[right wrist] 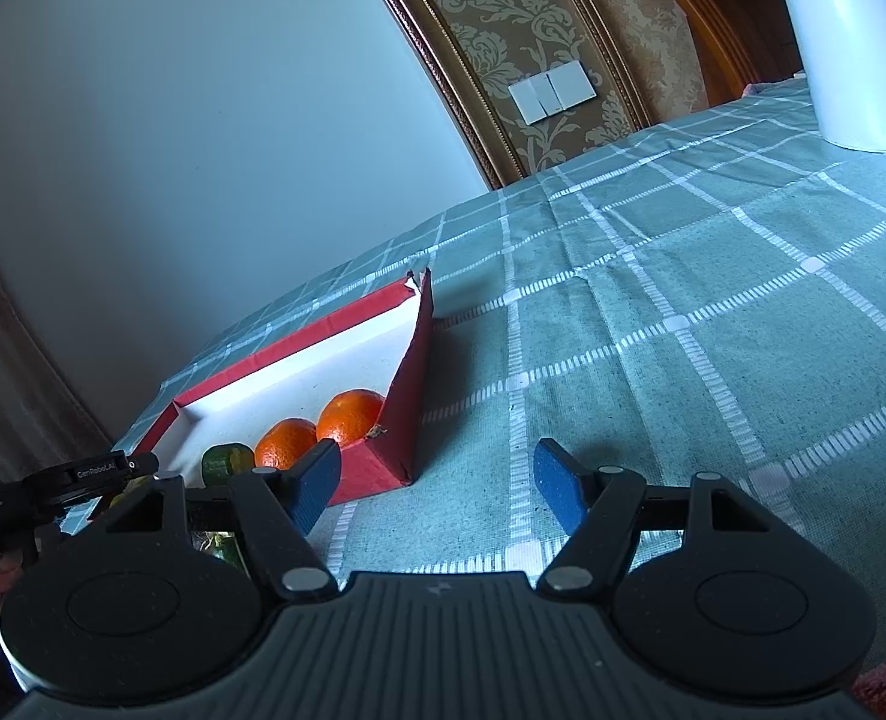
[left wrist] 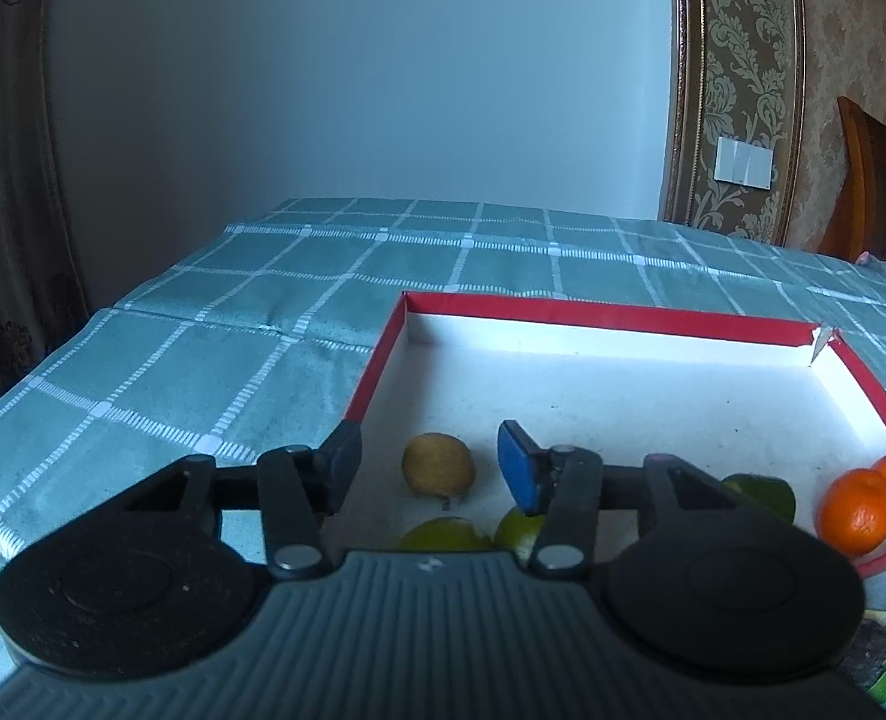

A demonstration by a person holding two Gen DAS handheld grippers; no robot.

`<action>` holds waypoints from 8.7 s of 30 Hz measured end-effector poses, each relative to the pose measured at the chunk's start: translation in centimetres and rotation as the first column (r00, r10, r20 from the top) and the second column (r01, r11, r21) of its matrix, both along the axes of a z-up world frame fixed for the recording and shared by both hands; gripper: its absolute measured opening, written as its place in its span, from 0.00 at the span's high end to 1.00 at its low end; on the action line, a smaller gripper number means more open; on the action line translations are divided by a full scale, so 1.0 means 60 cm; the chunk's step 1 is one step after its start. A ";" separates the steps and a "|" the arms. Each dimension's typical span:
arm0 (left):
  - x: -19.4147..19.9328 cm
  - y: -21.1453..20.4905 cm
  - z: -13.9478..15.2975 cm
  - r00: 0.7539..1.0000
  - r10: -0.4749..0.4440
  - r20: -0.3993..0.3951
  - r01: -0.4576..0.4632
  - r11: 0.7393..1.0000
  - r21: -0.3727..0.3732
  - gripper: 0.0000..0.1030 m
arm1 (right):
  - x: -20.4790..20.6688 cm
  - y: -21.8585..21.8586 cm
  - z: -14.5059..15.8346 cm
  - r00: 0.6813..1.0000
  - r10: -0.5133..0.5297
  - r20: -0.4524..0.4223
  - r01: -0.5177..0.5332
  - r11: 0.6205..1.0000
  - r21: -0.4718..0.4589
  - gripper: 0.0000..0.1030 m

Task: Organize fruits
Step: 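Carry the brown fruit into the red tray and open the left tool, then reach the right tool to the dark green oval fruit and grasp it, then carry the dark green fruit into the red tray and open the right tool, then reach the left tool to the dark cut cylindrical piece and grasp it, then carry the dark cylindrical piece into the red tray and open the left tool, then reach the right tool to the second dark cylindrical piece beside the tray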

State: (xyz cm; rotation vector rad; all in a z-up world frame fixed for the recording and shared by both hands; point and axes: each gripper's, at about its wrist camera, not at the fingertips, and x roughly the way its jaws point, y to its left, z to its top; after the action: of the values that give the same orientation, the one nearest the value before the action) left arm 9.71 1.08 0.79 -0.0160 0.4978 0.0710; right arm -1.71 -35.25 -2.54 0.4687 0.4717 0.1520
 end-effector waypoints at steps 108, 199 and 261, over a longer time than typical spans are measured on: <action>-0.167 0.048 -0.016 0.997 -0.020 0.080 0.024 0.999 -0.039 0.00 | 0.006 0.036 0.023 0.995 0.100 0.017 -0.096 0.982 -0.165 0.38; 0.000 -0.057 0.031 0.995 -0.097 0.005 0.097 0.993 0.070 0.74 | 0.003 -0.008 -0.002 1.000 0.019 -0.019 -0.019 1.000 0.021 0.37; -0.183 -0.003 -0.017 0.997 -0.041 0.070 0.046 0.997 -0.069 0.00 | -0.004 0.181 0.054 0.876 0.478 -0.057 -0.453 0.778 -0.435 0.34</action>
State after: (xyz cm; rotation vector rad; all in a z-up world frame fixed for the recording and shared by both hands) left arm -1.28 0.88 -0.21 -0.0761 0.4313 0.0100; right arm -1.94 -24.38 0.70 -0.1088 0.5426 0.5285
